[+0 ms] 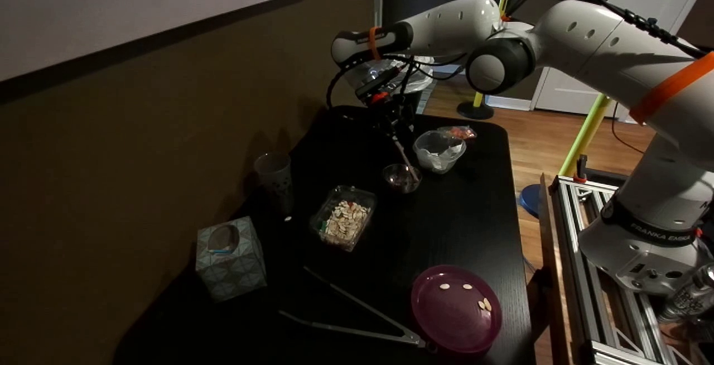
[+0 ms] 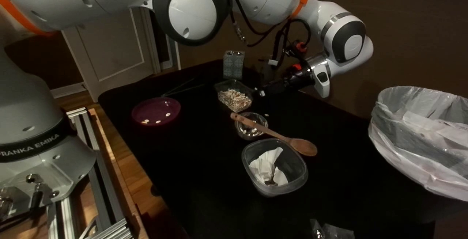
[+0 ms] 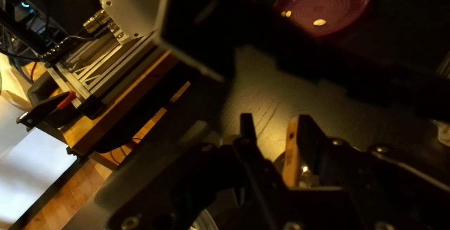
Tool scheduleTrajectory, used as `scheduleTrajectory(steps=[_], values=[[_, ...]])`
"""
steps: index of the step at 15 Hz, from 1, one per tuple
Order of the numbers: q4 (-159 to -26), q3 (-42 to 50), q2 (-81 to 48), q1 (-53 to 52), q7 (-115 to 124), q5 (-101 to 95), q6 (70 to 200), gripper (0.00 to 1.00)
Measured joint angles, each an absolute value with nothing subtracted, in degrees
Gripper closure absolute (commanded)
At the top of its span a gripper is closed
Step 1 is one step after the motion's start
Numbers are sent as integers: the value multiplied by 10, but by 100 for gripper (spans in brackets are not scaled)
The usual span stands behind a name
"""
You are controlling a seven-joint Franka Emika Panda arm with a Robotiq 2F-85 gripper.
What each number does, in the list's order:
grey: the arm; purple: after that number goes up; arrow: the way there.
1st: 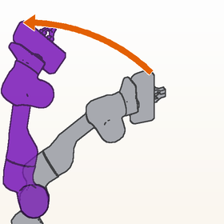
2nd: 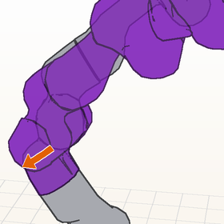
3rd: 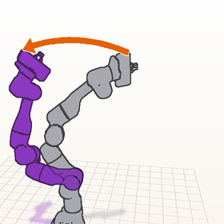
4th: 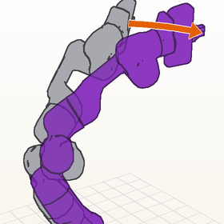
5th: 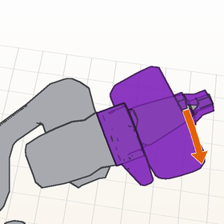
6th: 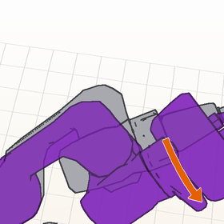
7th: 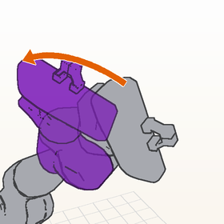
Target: Put the wooden spoon on the lunchbox on the right
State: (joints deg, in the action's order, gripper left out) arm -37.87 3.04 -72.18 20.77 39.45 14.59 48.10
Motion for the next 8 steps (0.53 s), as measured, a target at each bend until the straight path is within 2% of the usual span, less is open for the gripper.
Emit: scheduleTrajectory(steps=[1,3,4,5,7,8], values=[[-379,30,-722,208,395,146,481,83],[-379,30,-721,208,395,146,481,98],[-379,30,-720,208,395,146,481,100],[-379,30,-719,208,395,146,481,71],[-379,30,-717,208,394,146,481,69],[-379,30,-716,208,394,146,481,64]])
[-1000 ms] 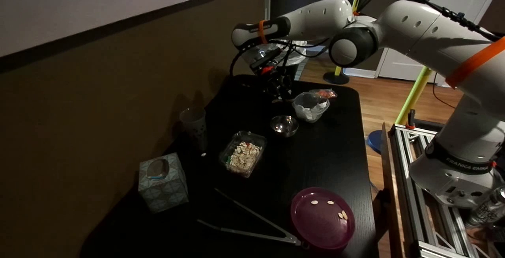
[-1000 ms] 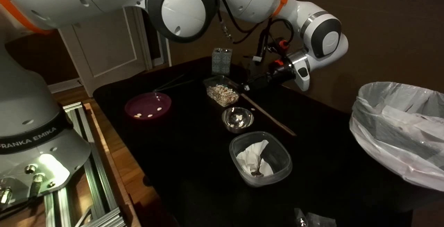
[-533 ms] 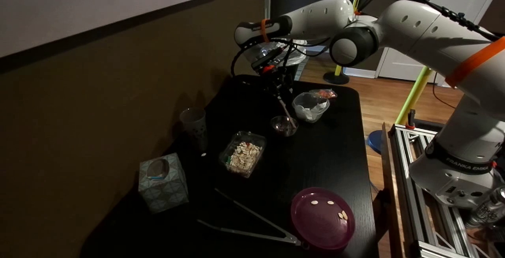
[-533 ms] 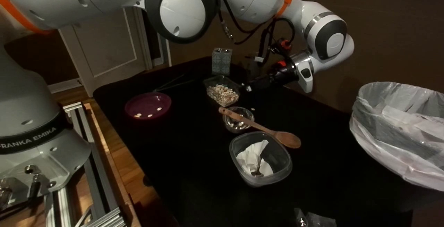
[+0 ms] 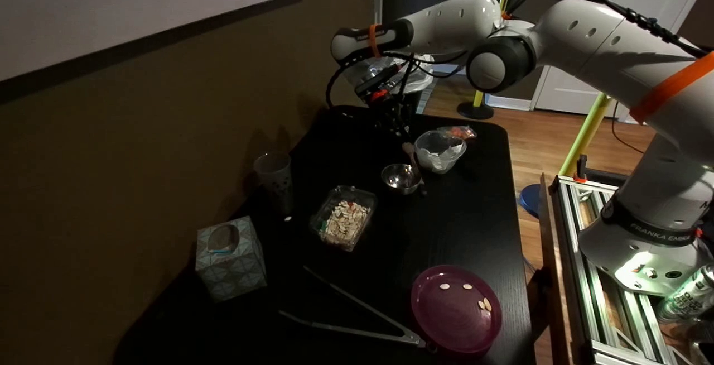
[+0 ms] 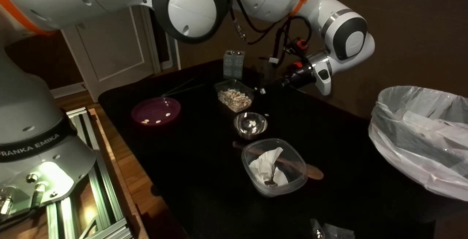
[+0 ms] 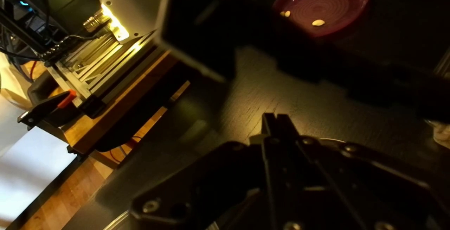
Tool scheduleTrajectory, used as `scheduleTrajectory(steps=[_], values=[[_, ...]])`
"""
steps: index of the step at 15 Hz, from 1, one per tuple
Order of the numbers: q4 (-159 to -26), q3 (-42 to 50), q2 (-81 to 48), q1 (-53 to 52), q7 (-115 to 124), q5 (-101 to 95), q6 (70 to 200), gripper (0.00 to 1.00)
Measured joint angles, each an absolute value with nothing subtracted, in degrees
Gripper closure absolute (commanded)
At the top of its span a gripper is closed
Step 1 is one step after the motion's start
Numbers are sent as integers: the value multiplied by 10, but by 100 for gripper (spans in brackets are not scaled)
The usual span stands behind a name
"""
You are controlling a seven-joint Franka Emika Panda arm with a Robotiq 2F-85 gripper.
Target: Put the wooden spoon on the lunchbox on the right
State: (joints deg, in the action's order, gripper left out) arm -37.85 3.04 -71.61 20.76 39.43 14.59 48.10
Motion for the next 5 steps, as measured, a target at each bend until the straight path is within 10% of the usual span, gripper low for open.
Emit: scheduleTrajectory(steps=[1,2,5], values=[[-379,30,-715,208,392,146,481,57],[-378,29,-715,207,382,146,481,74],[-375,25,-713,204,345,144,481,57]])
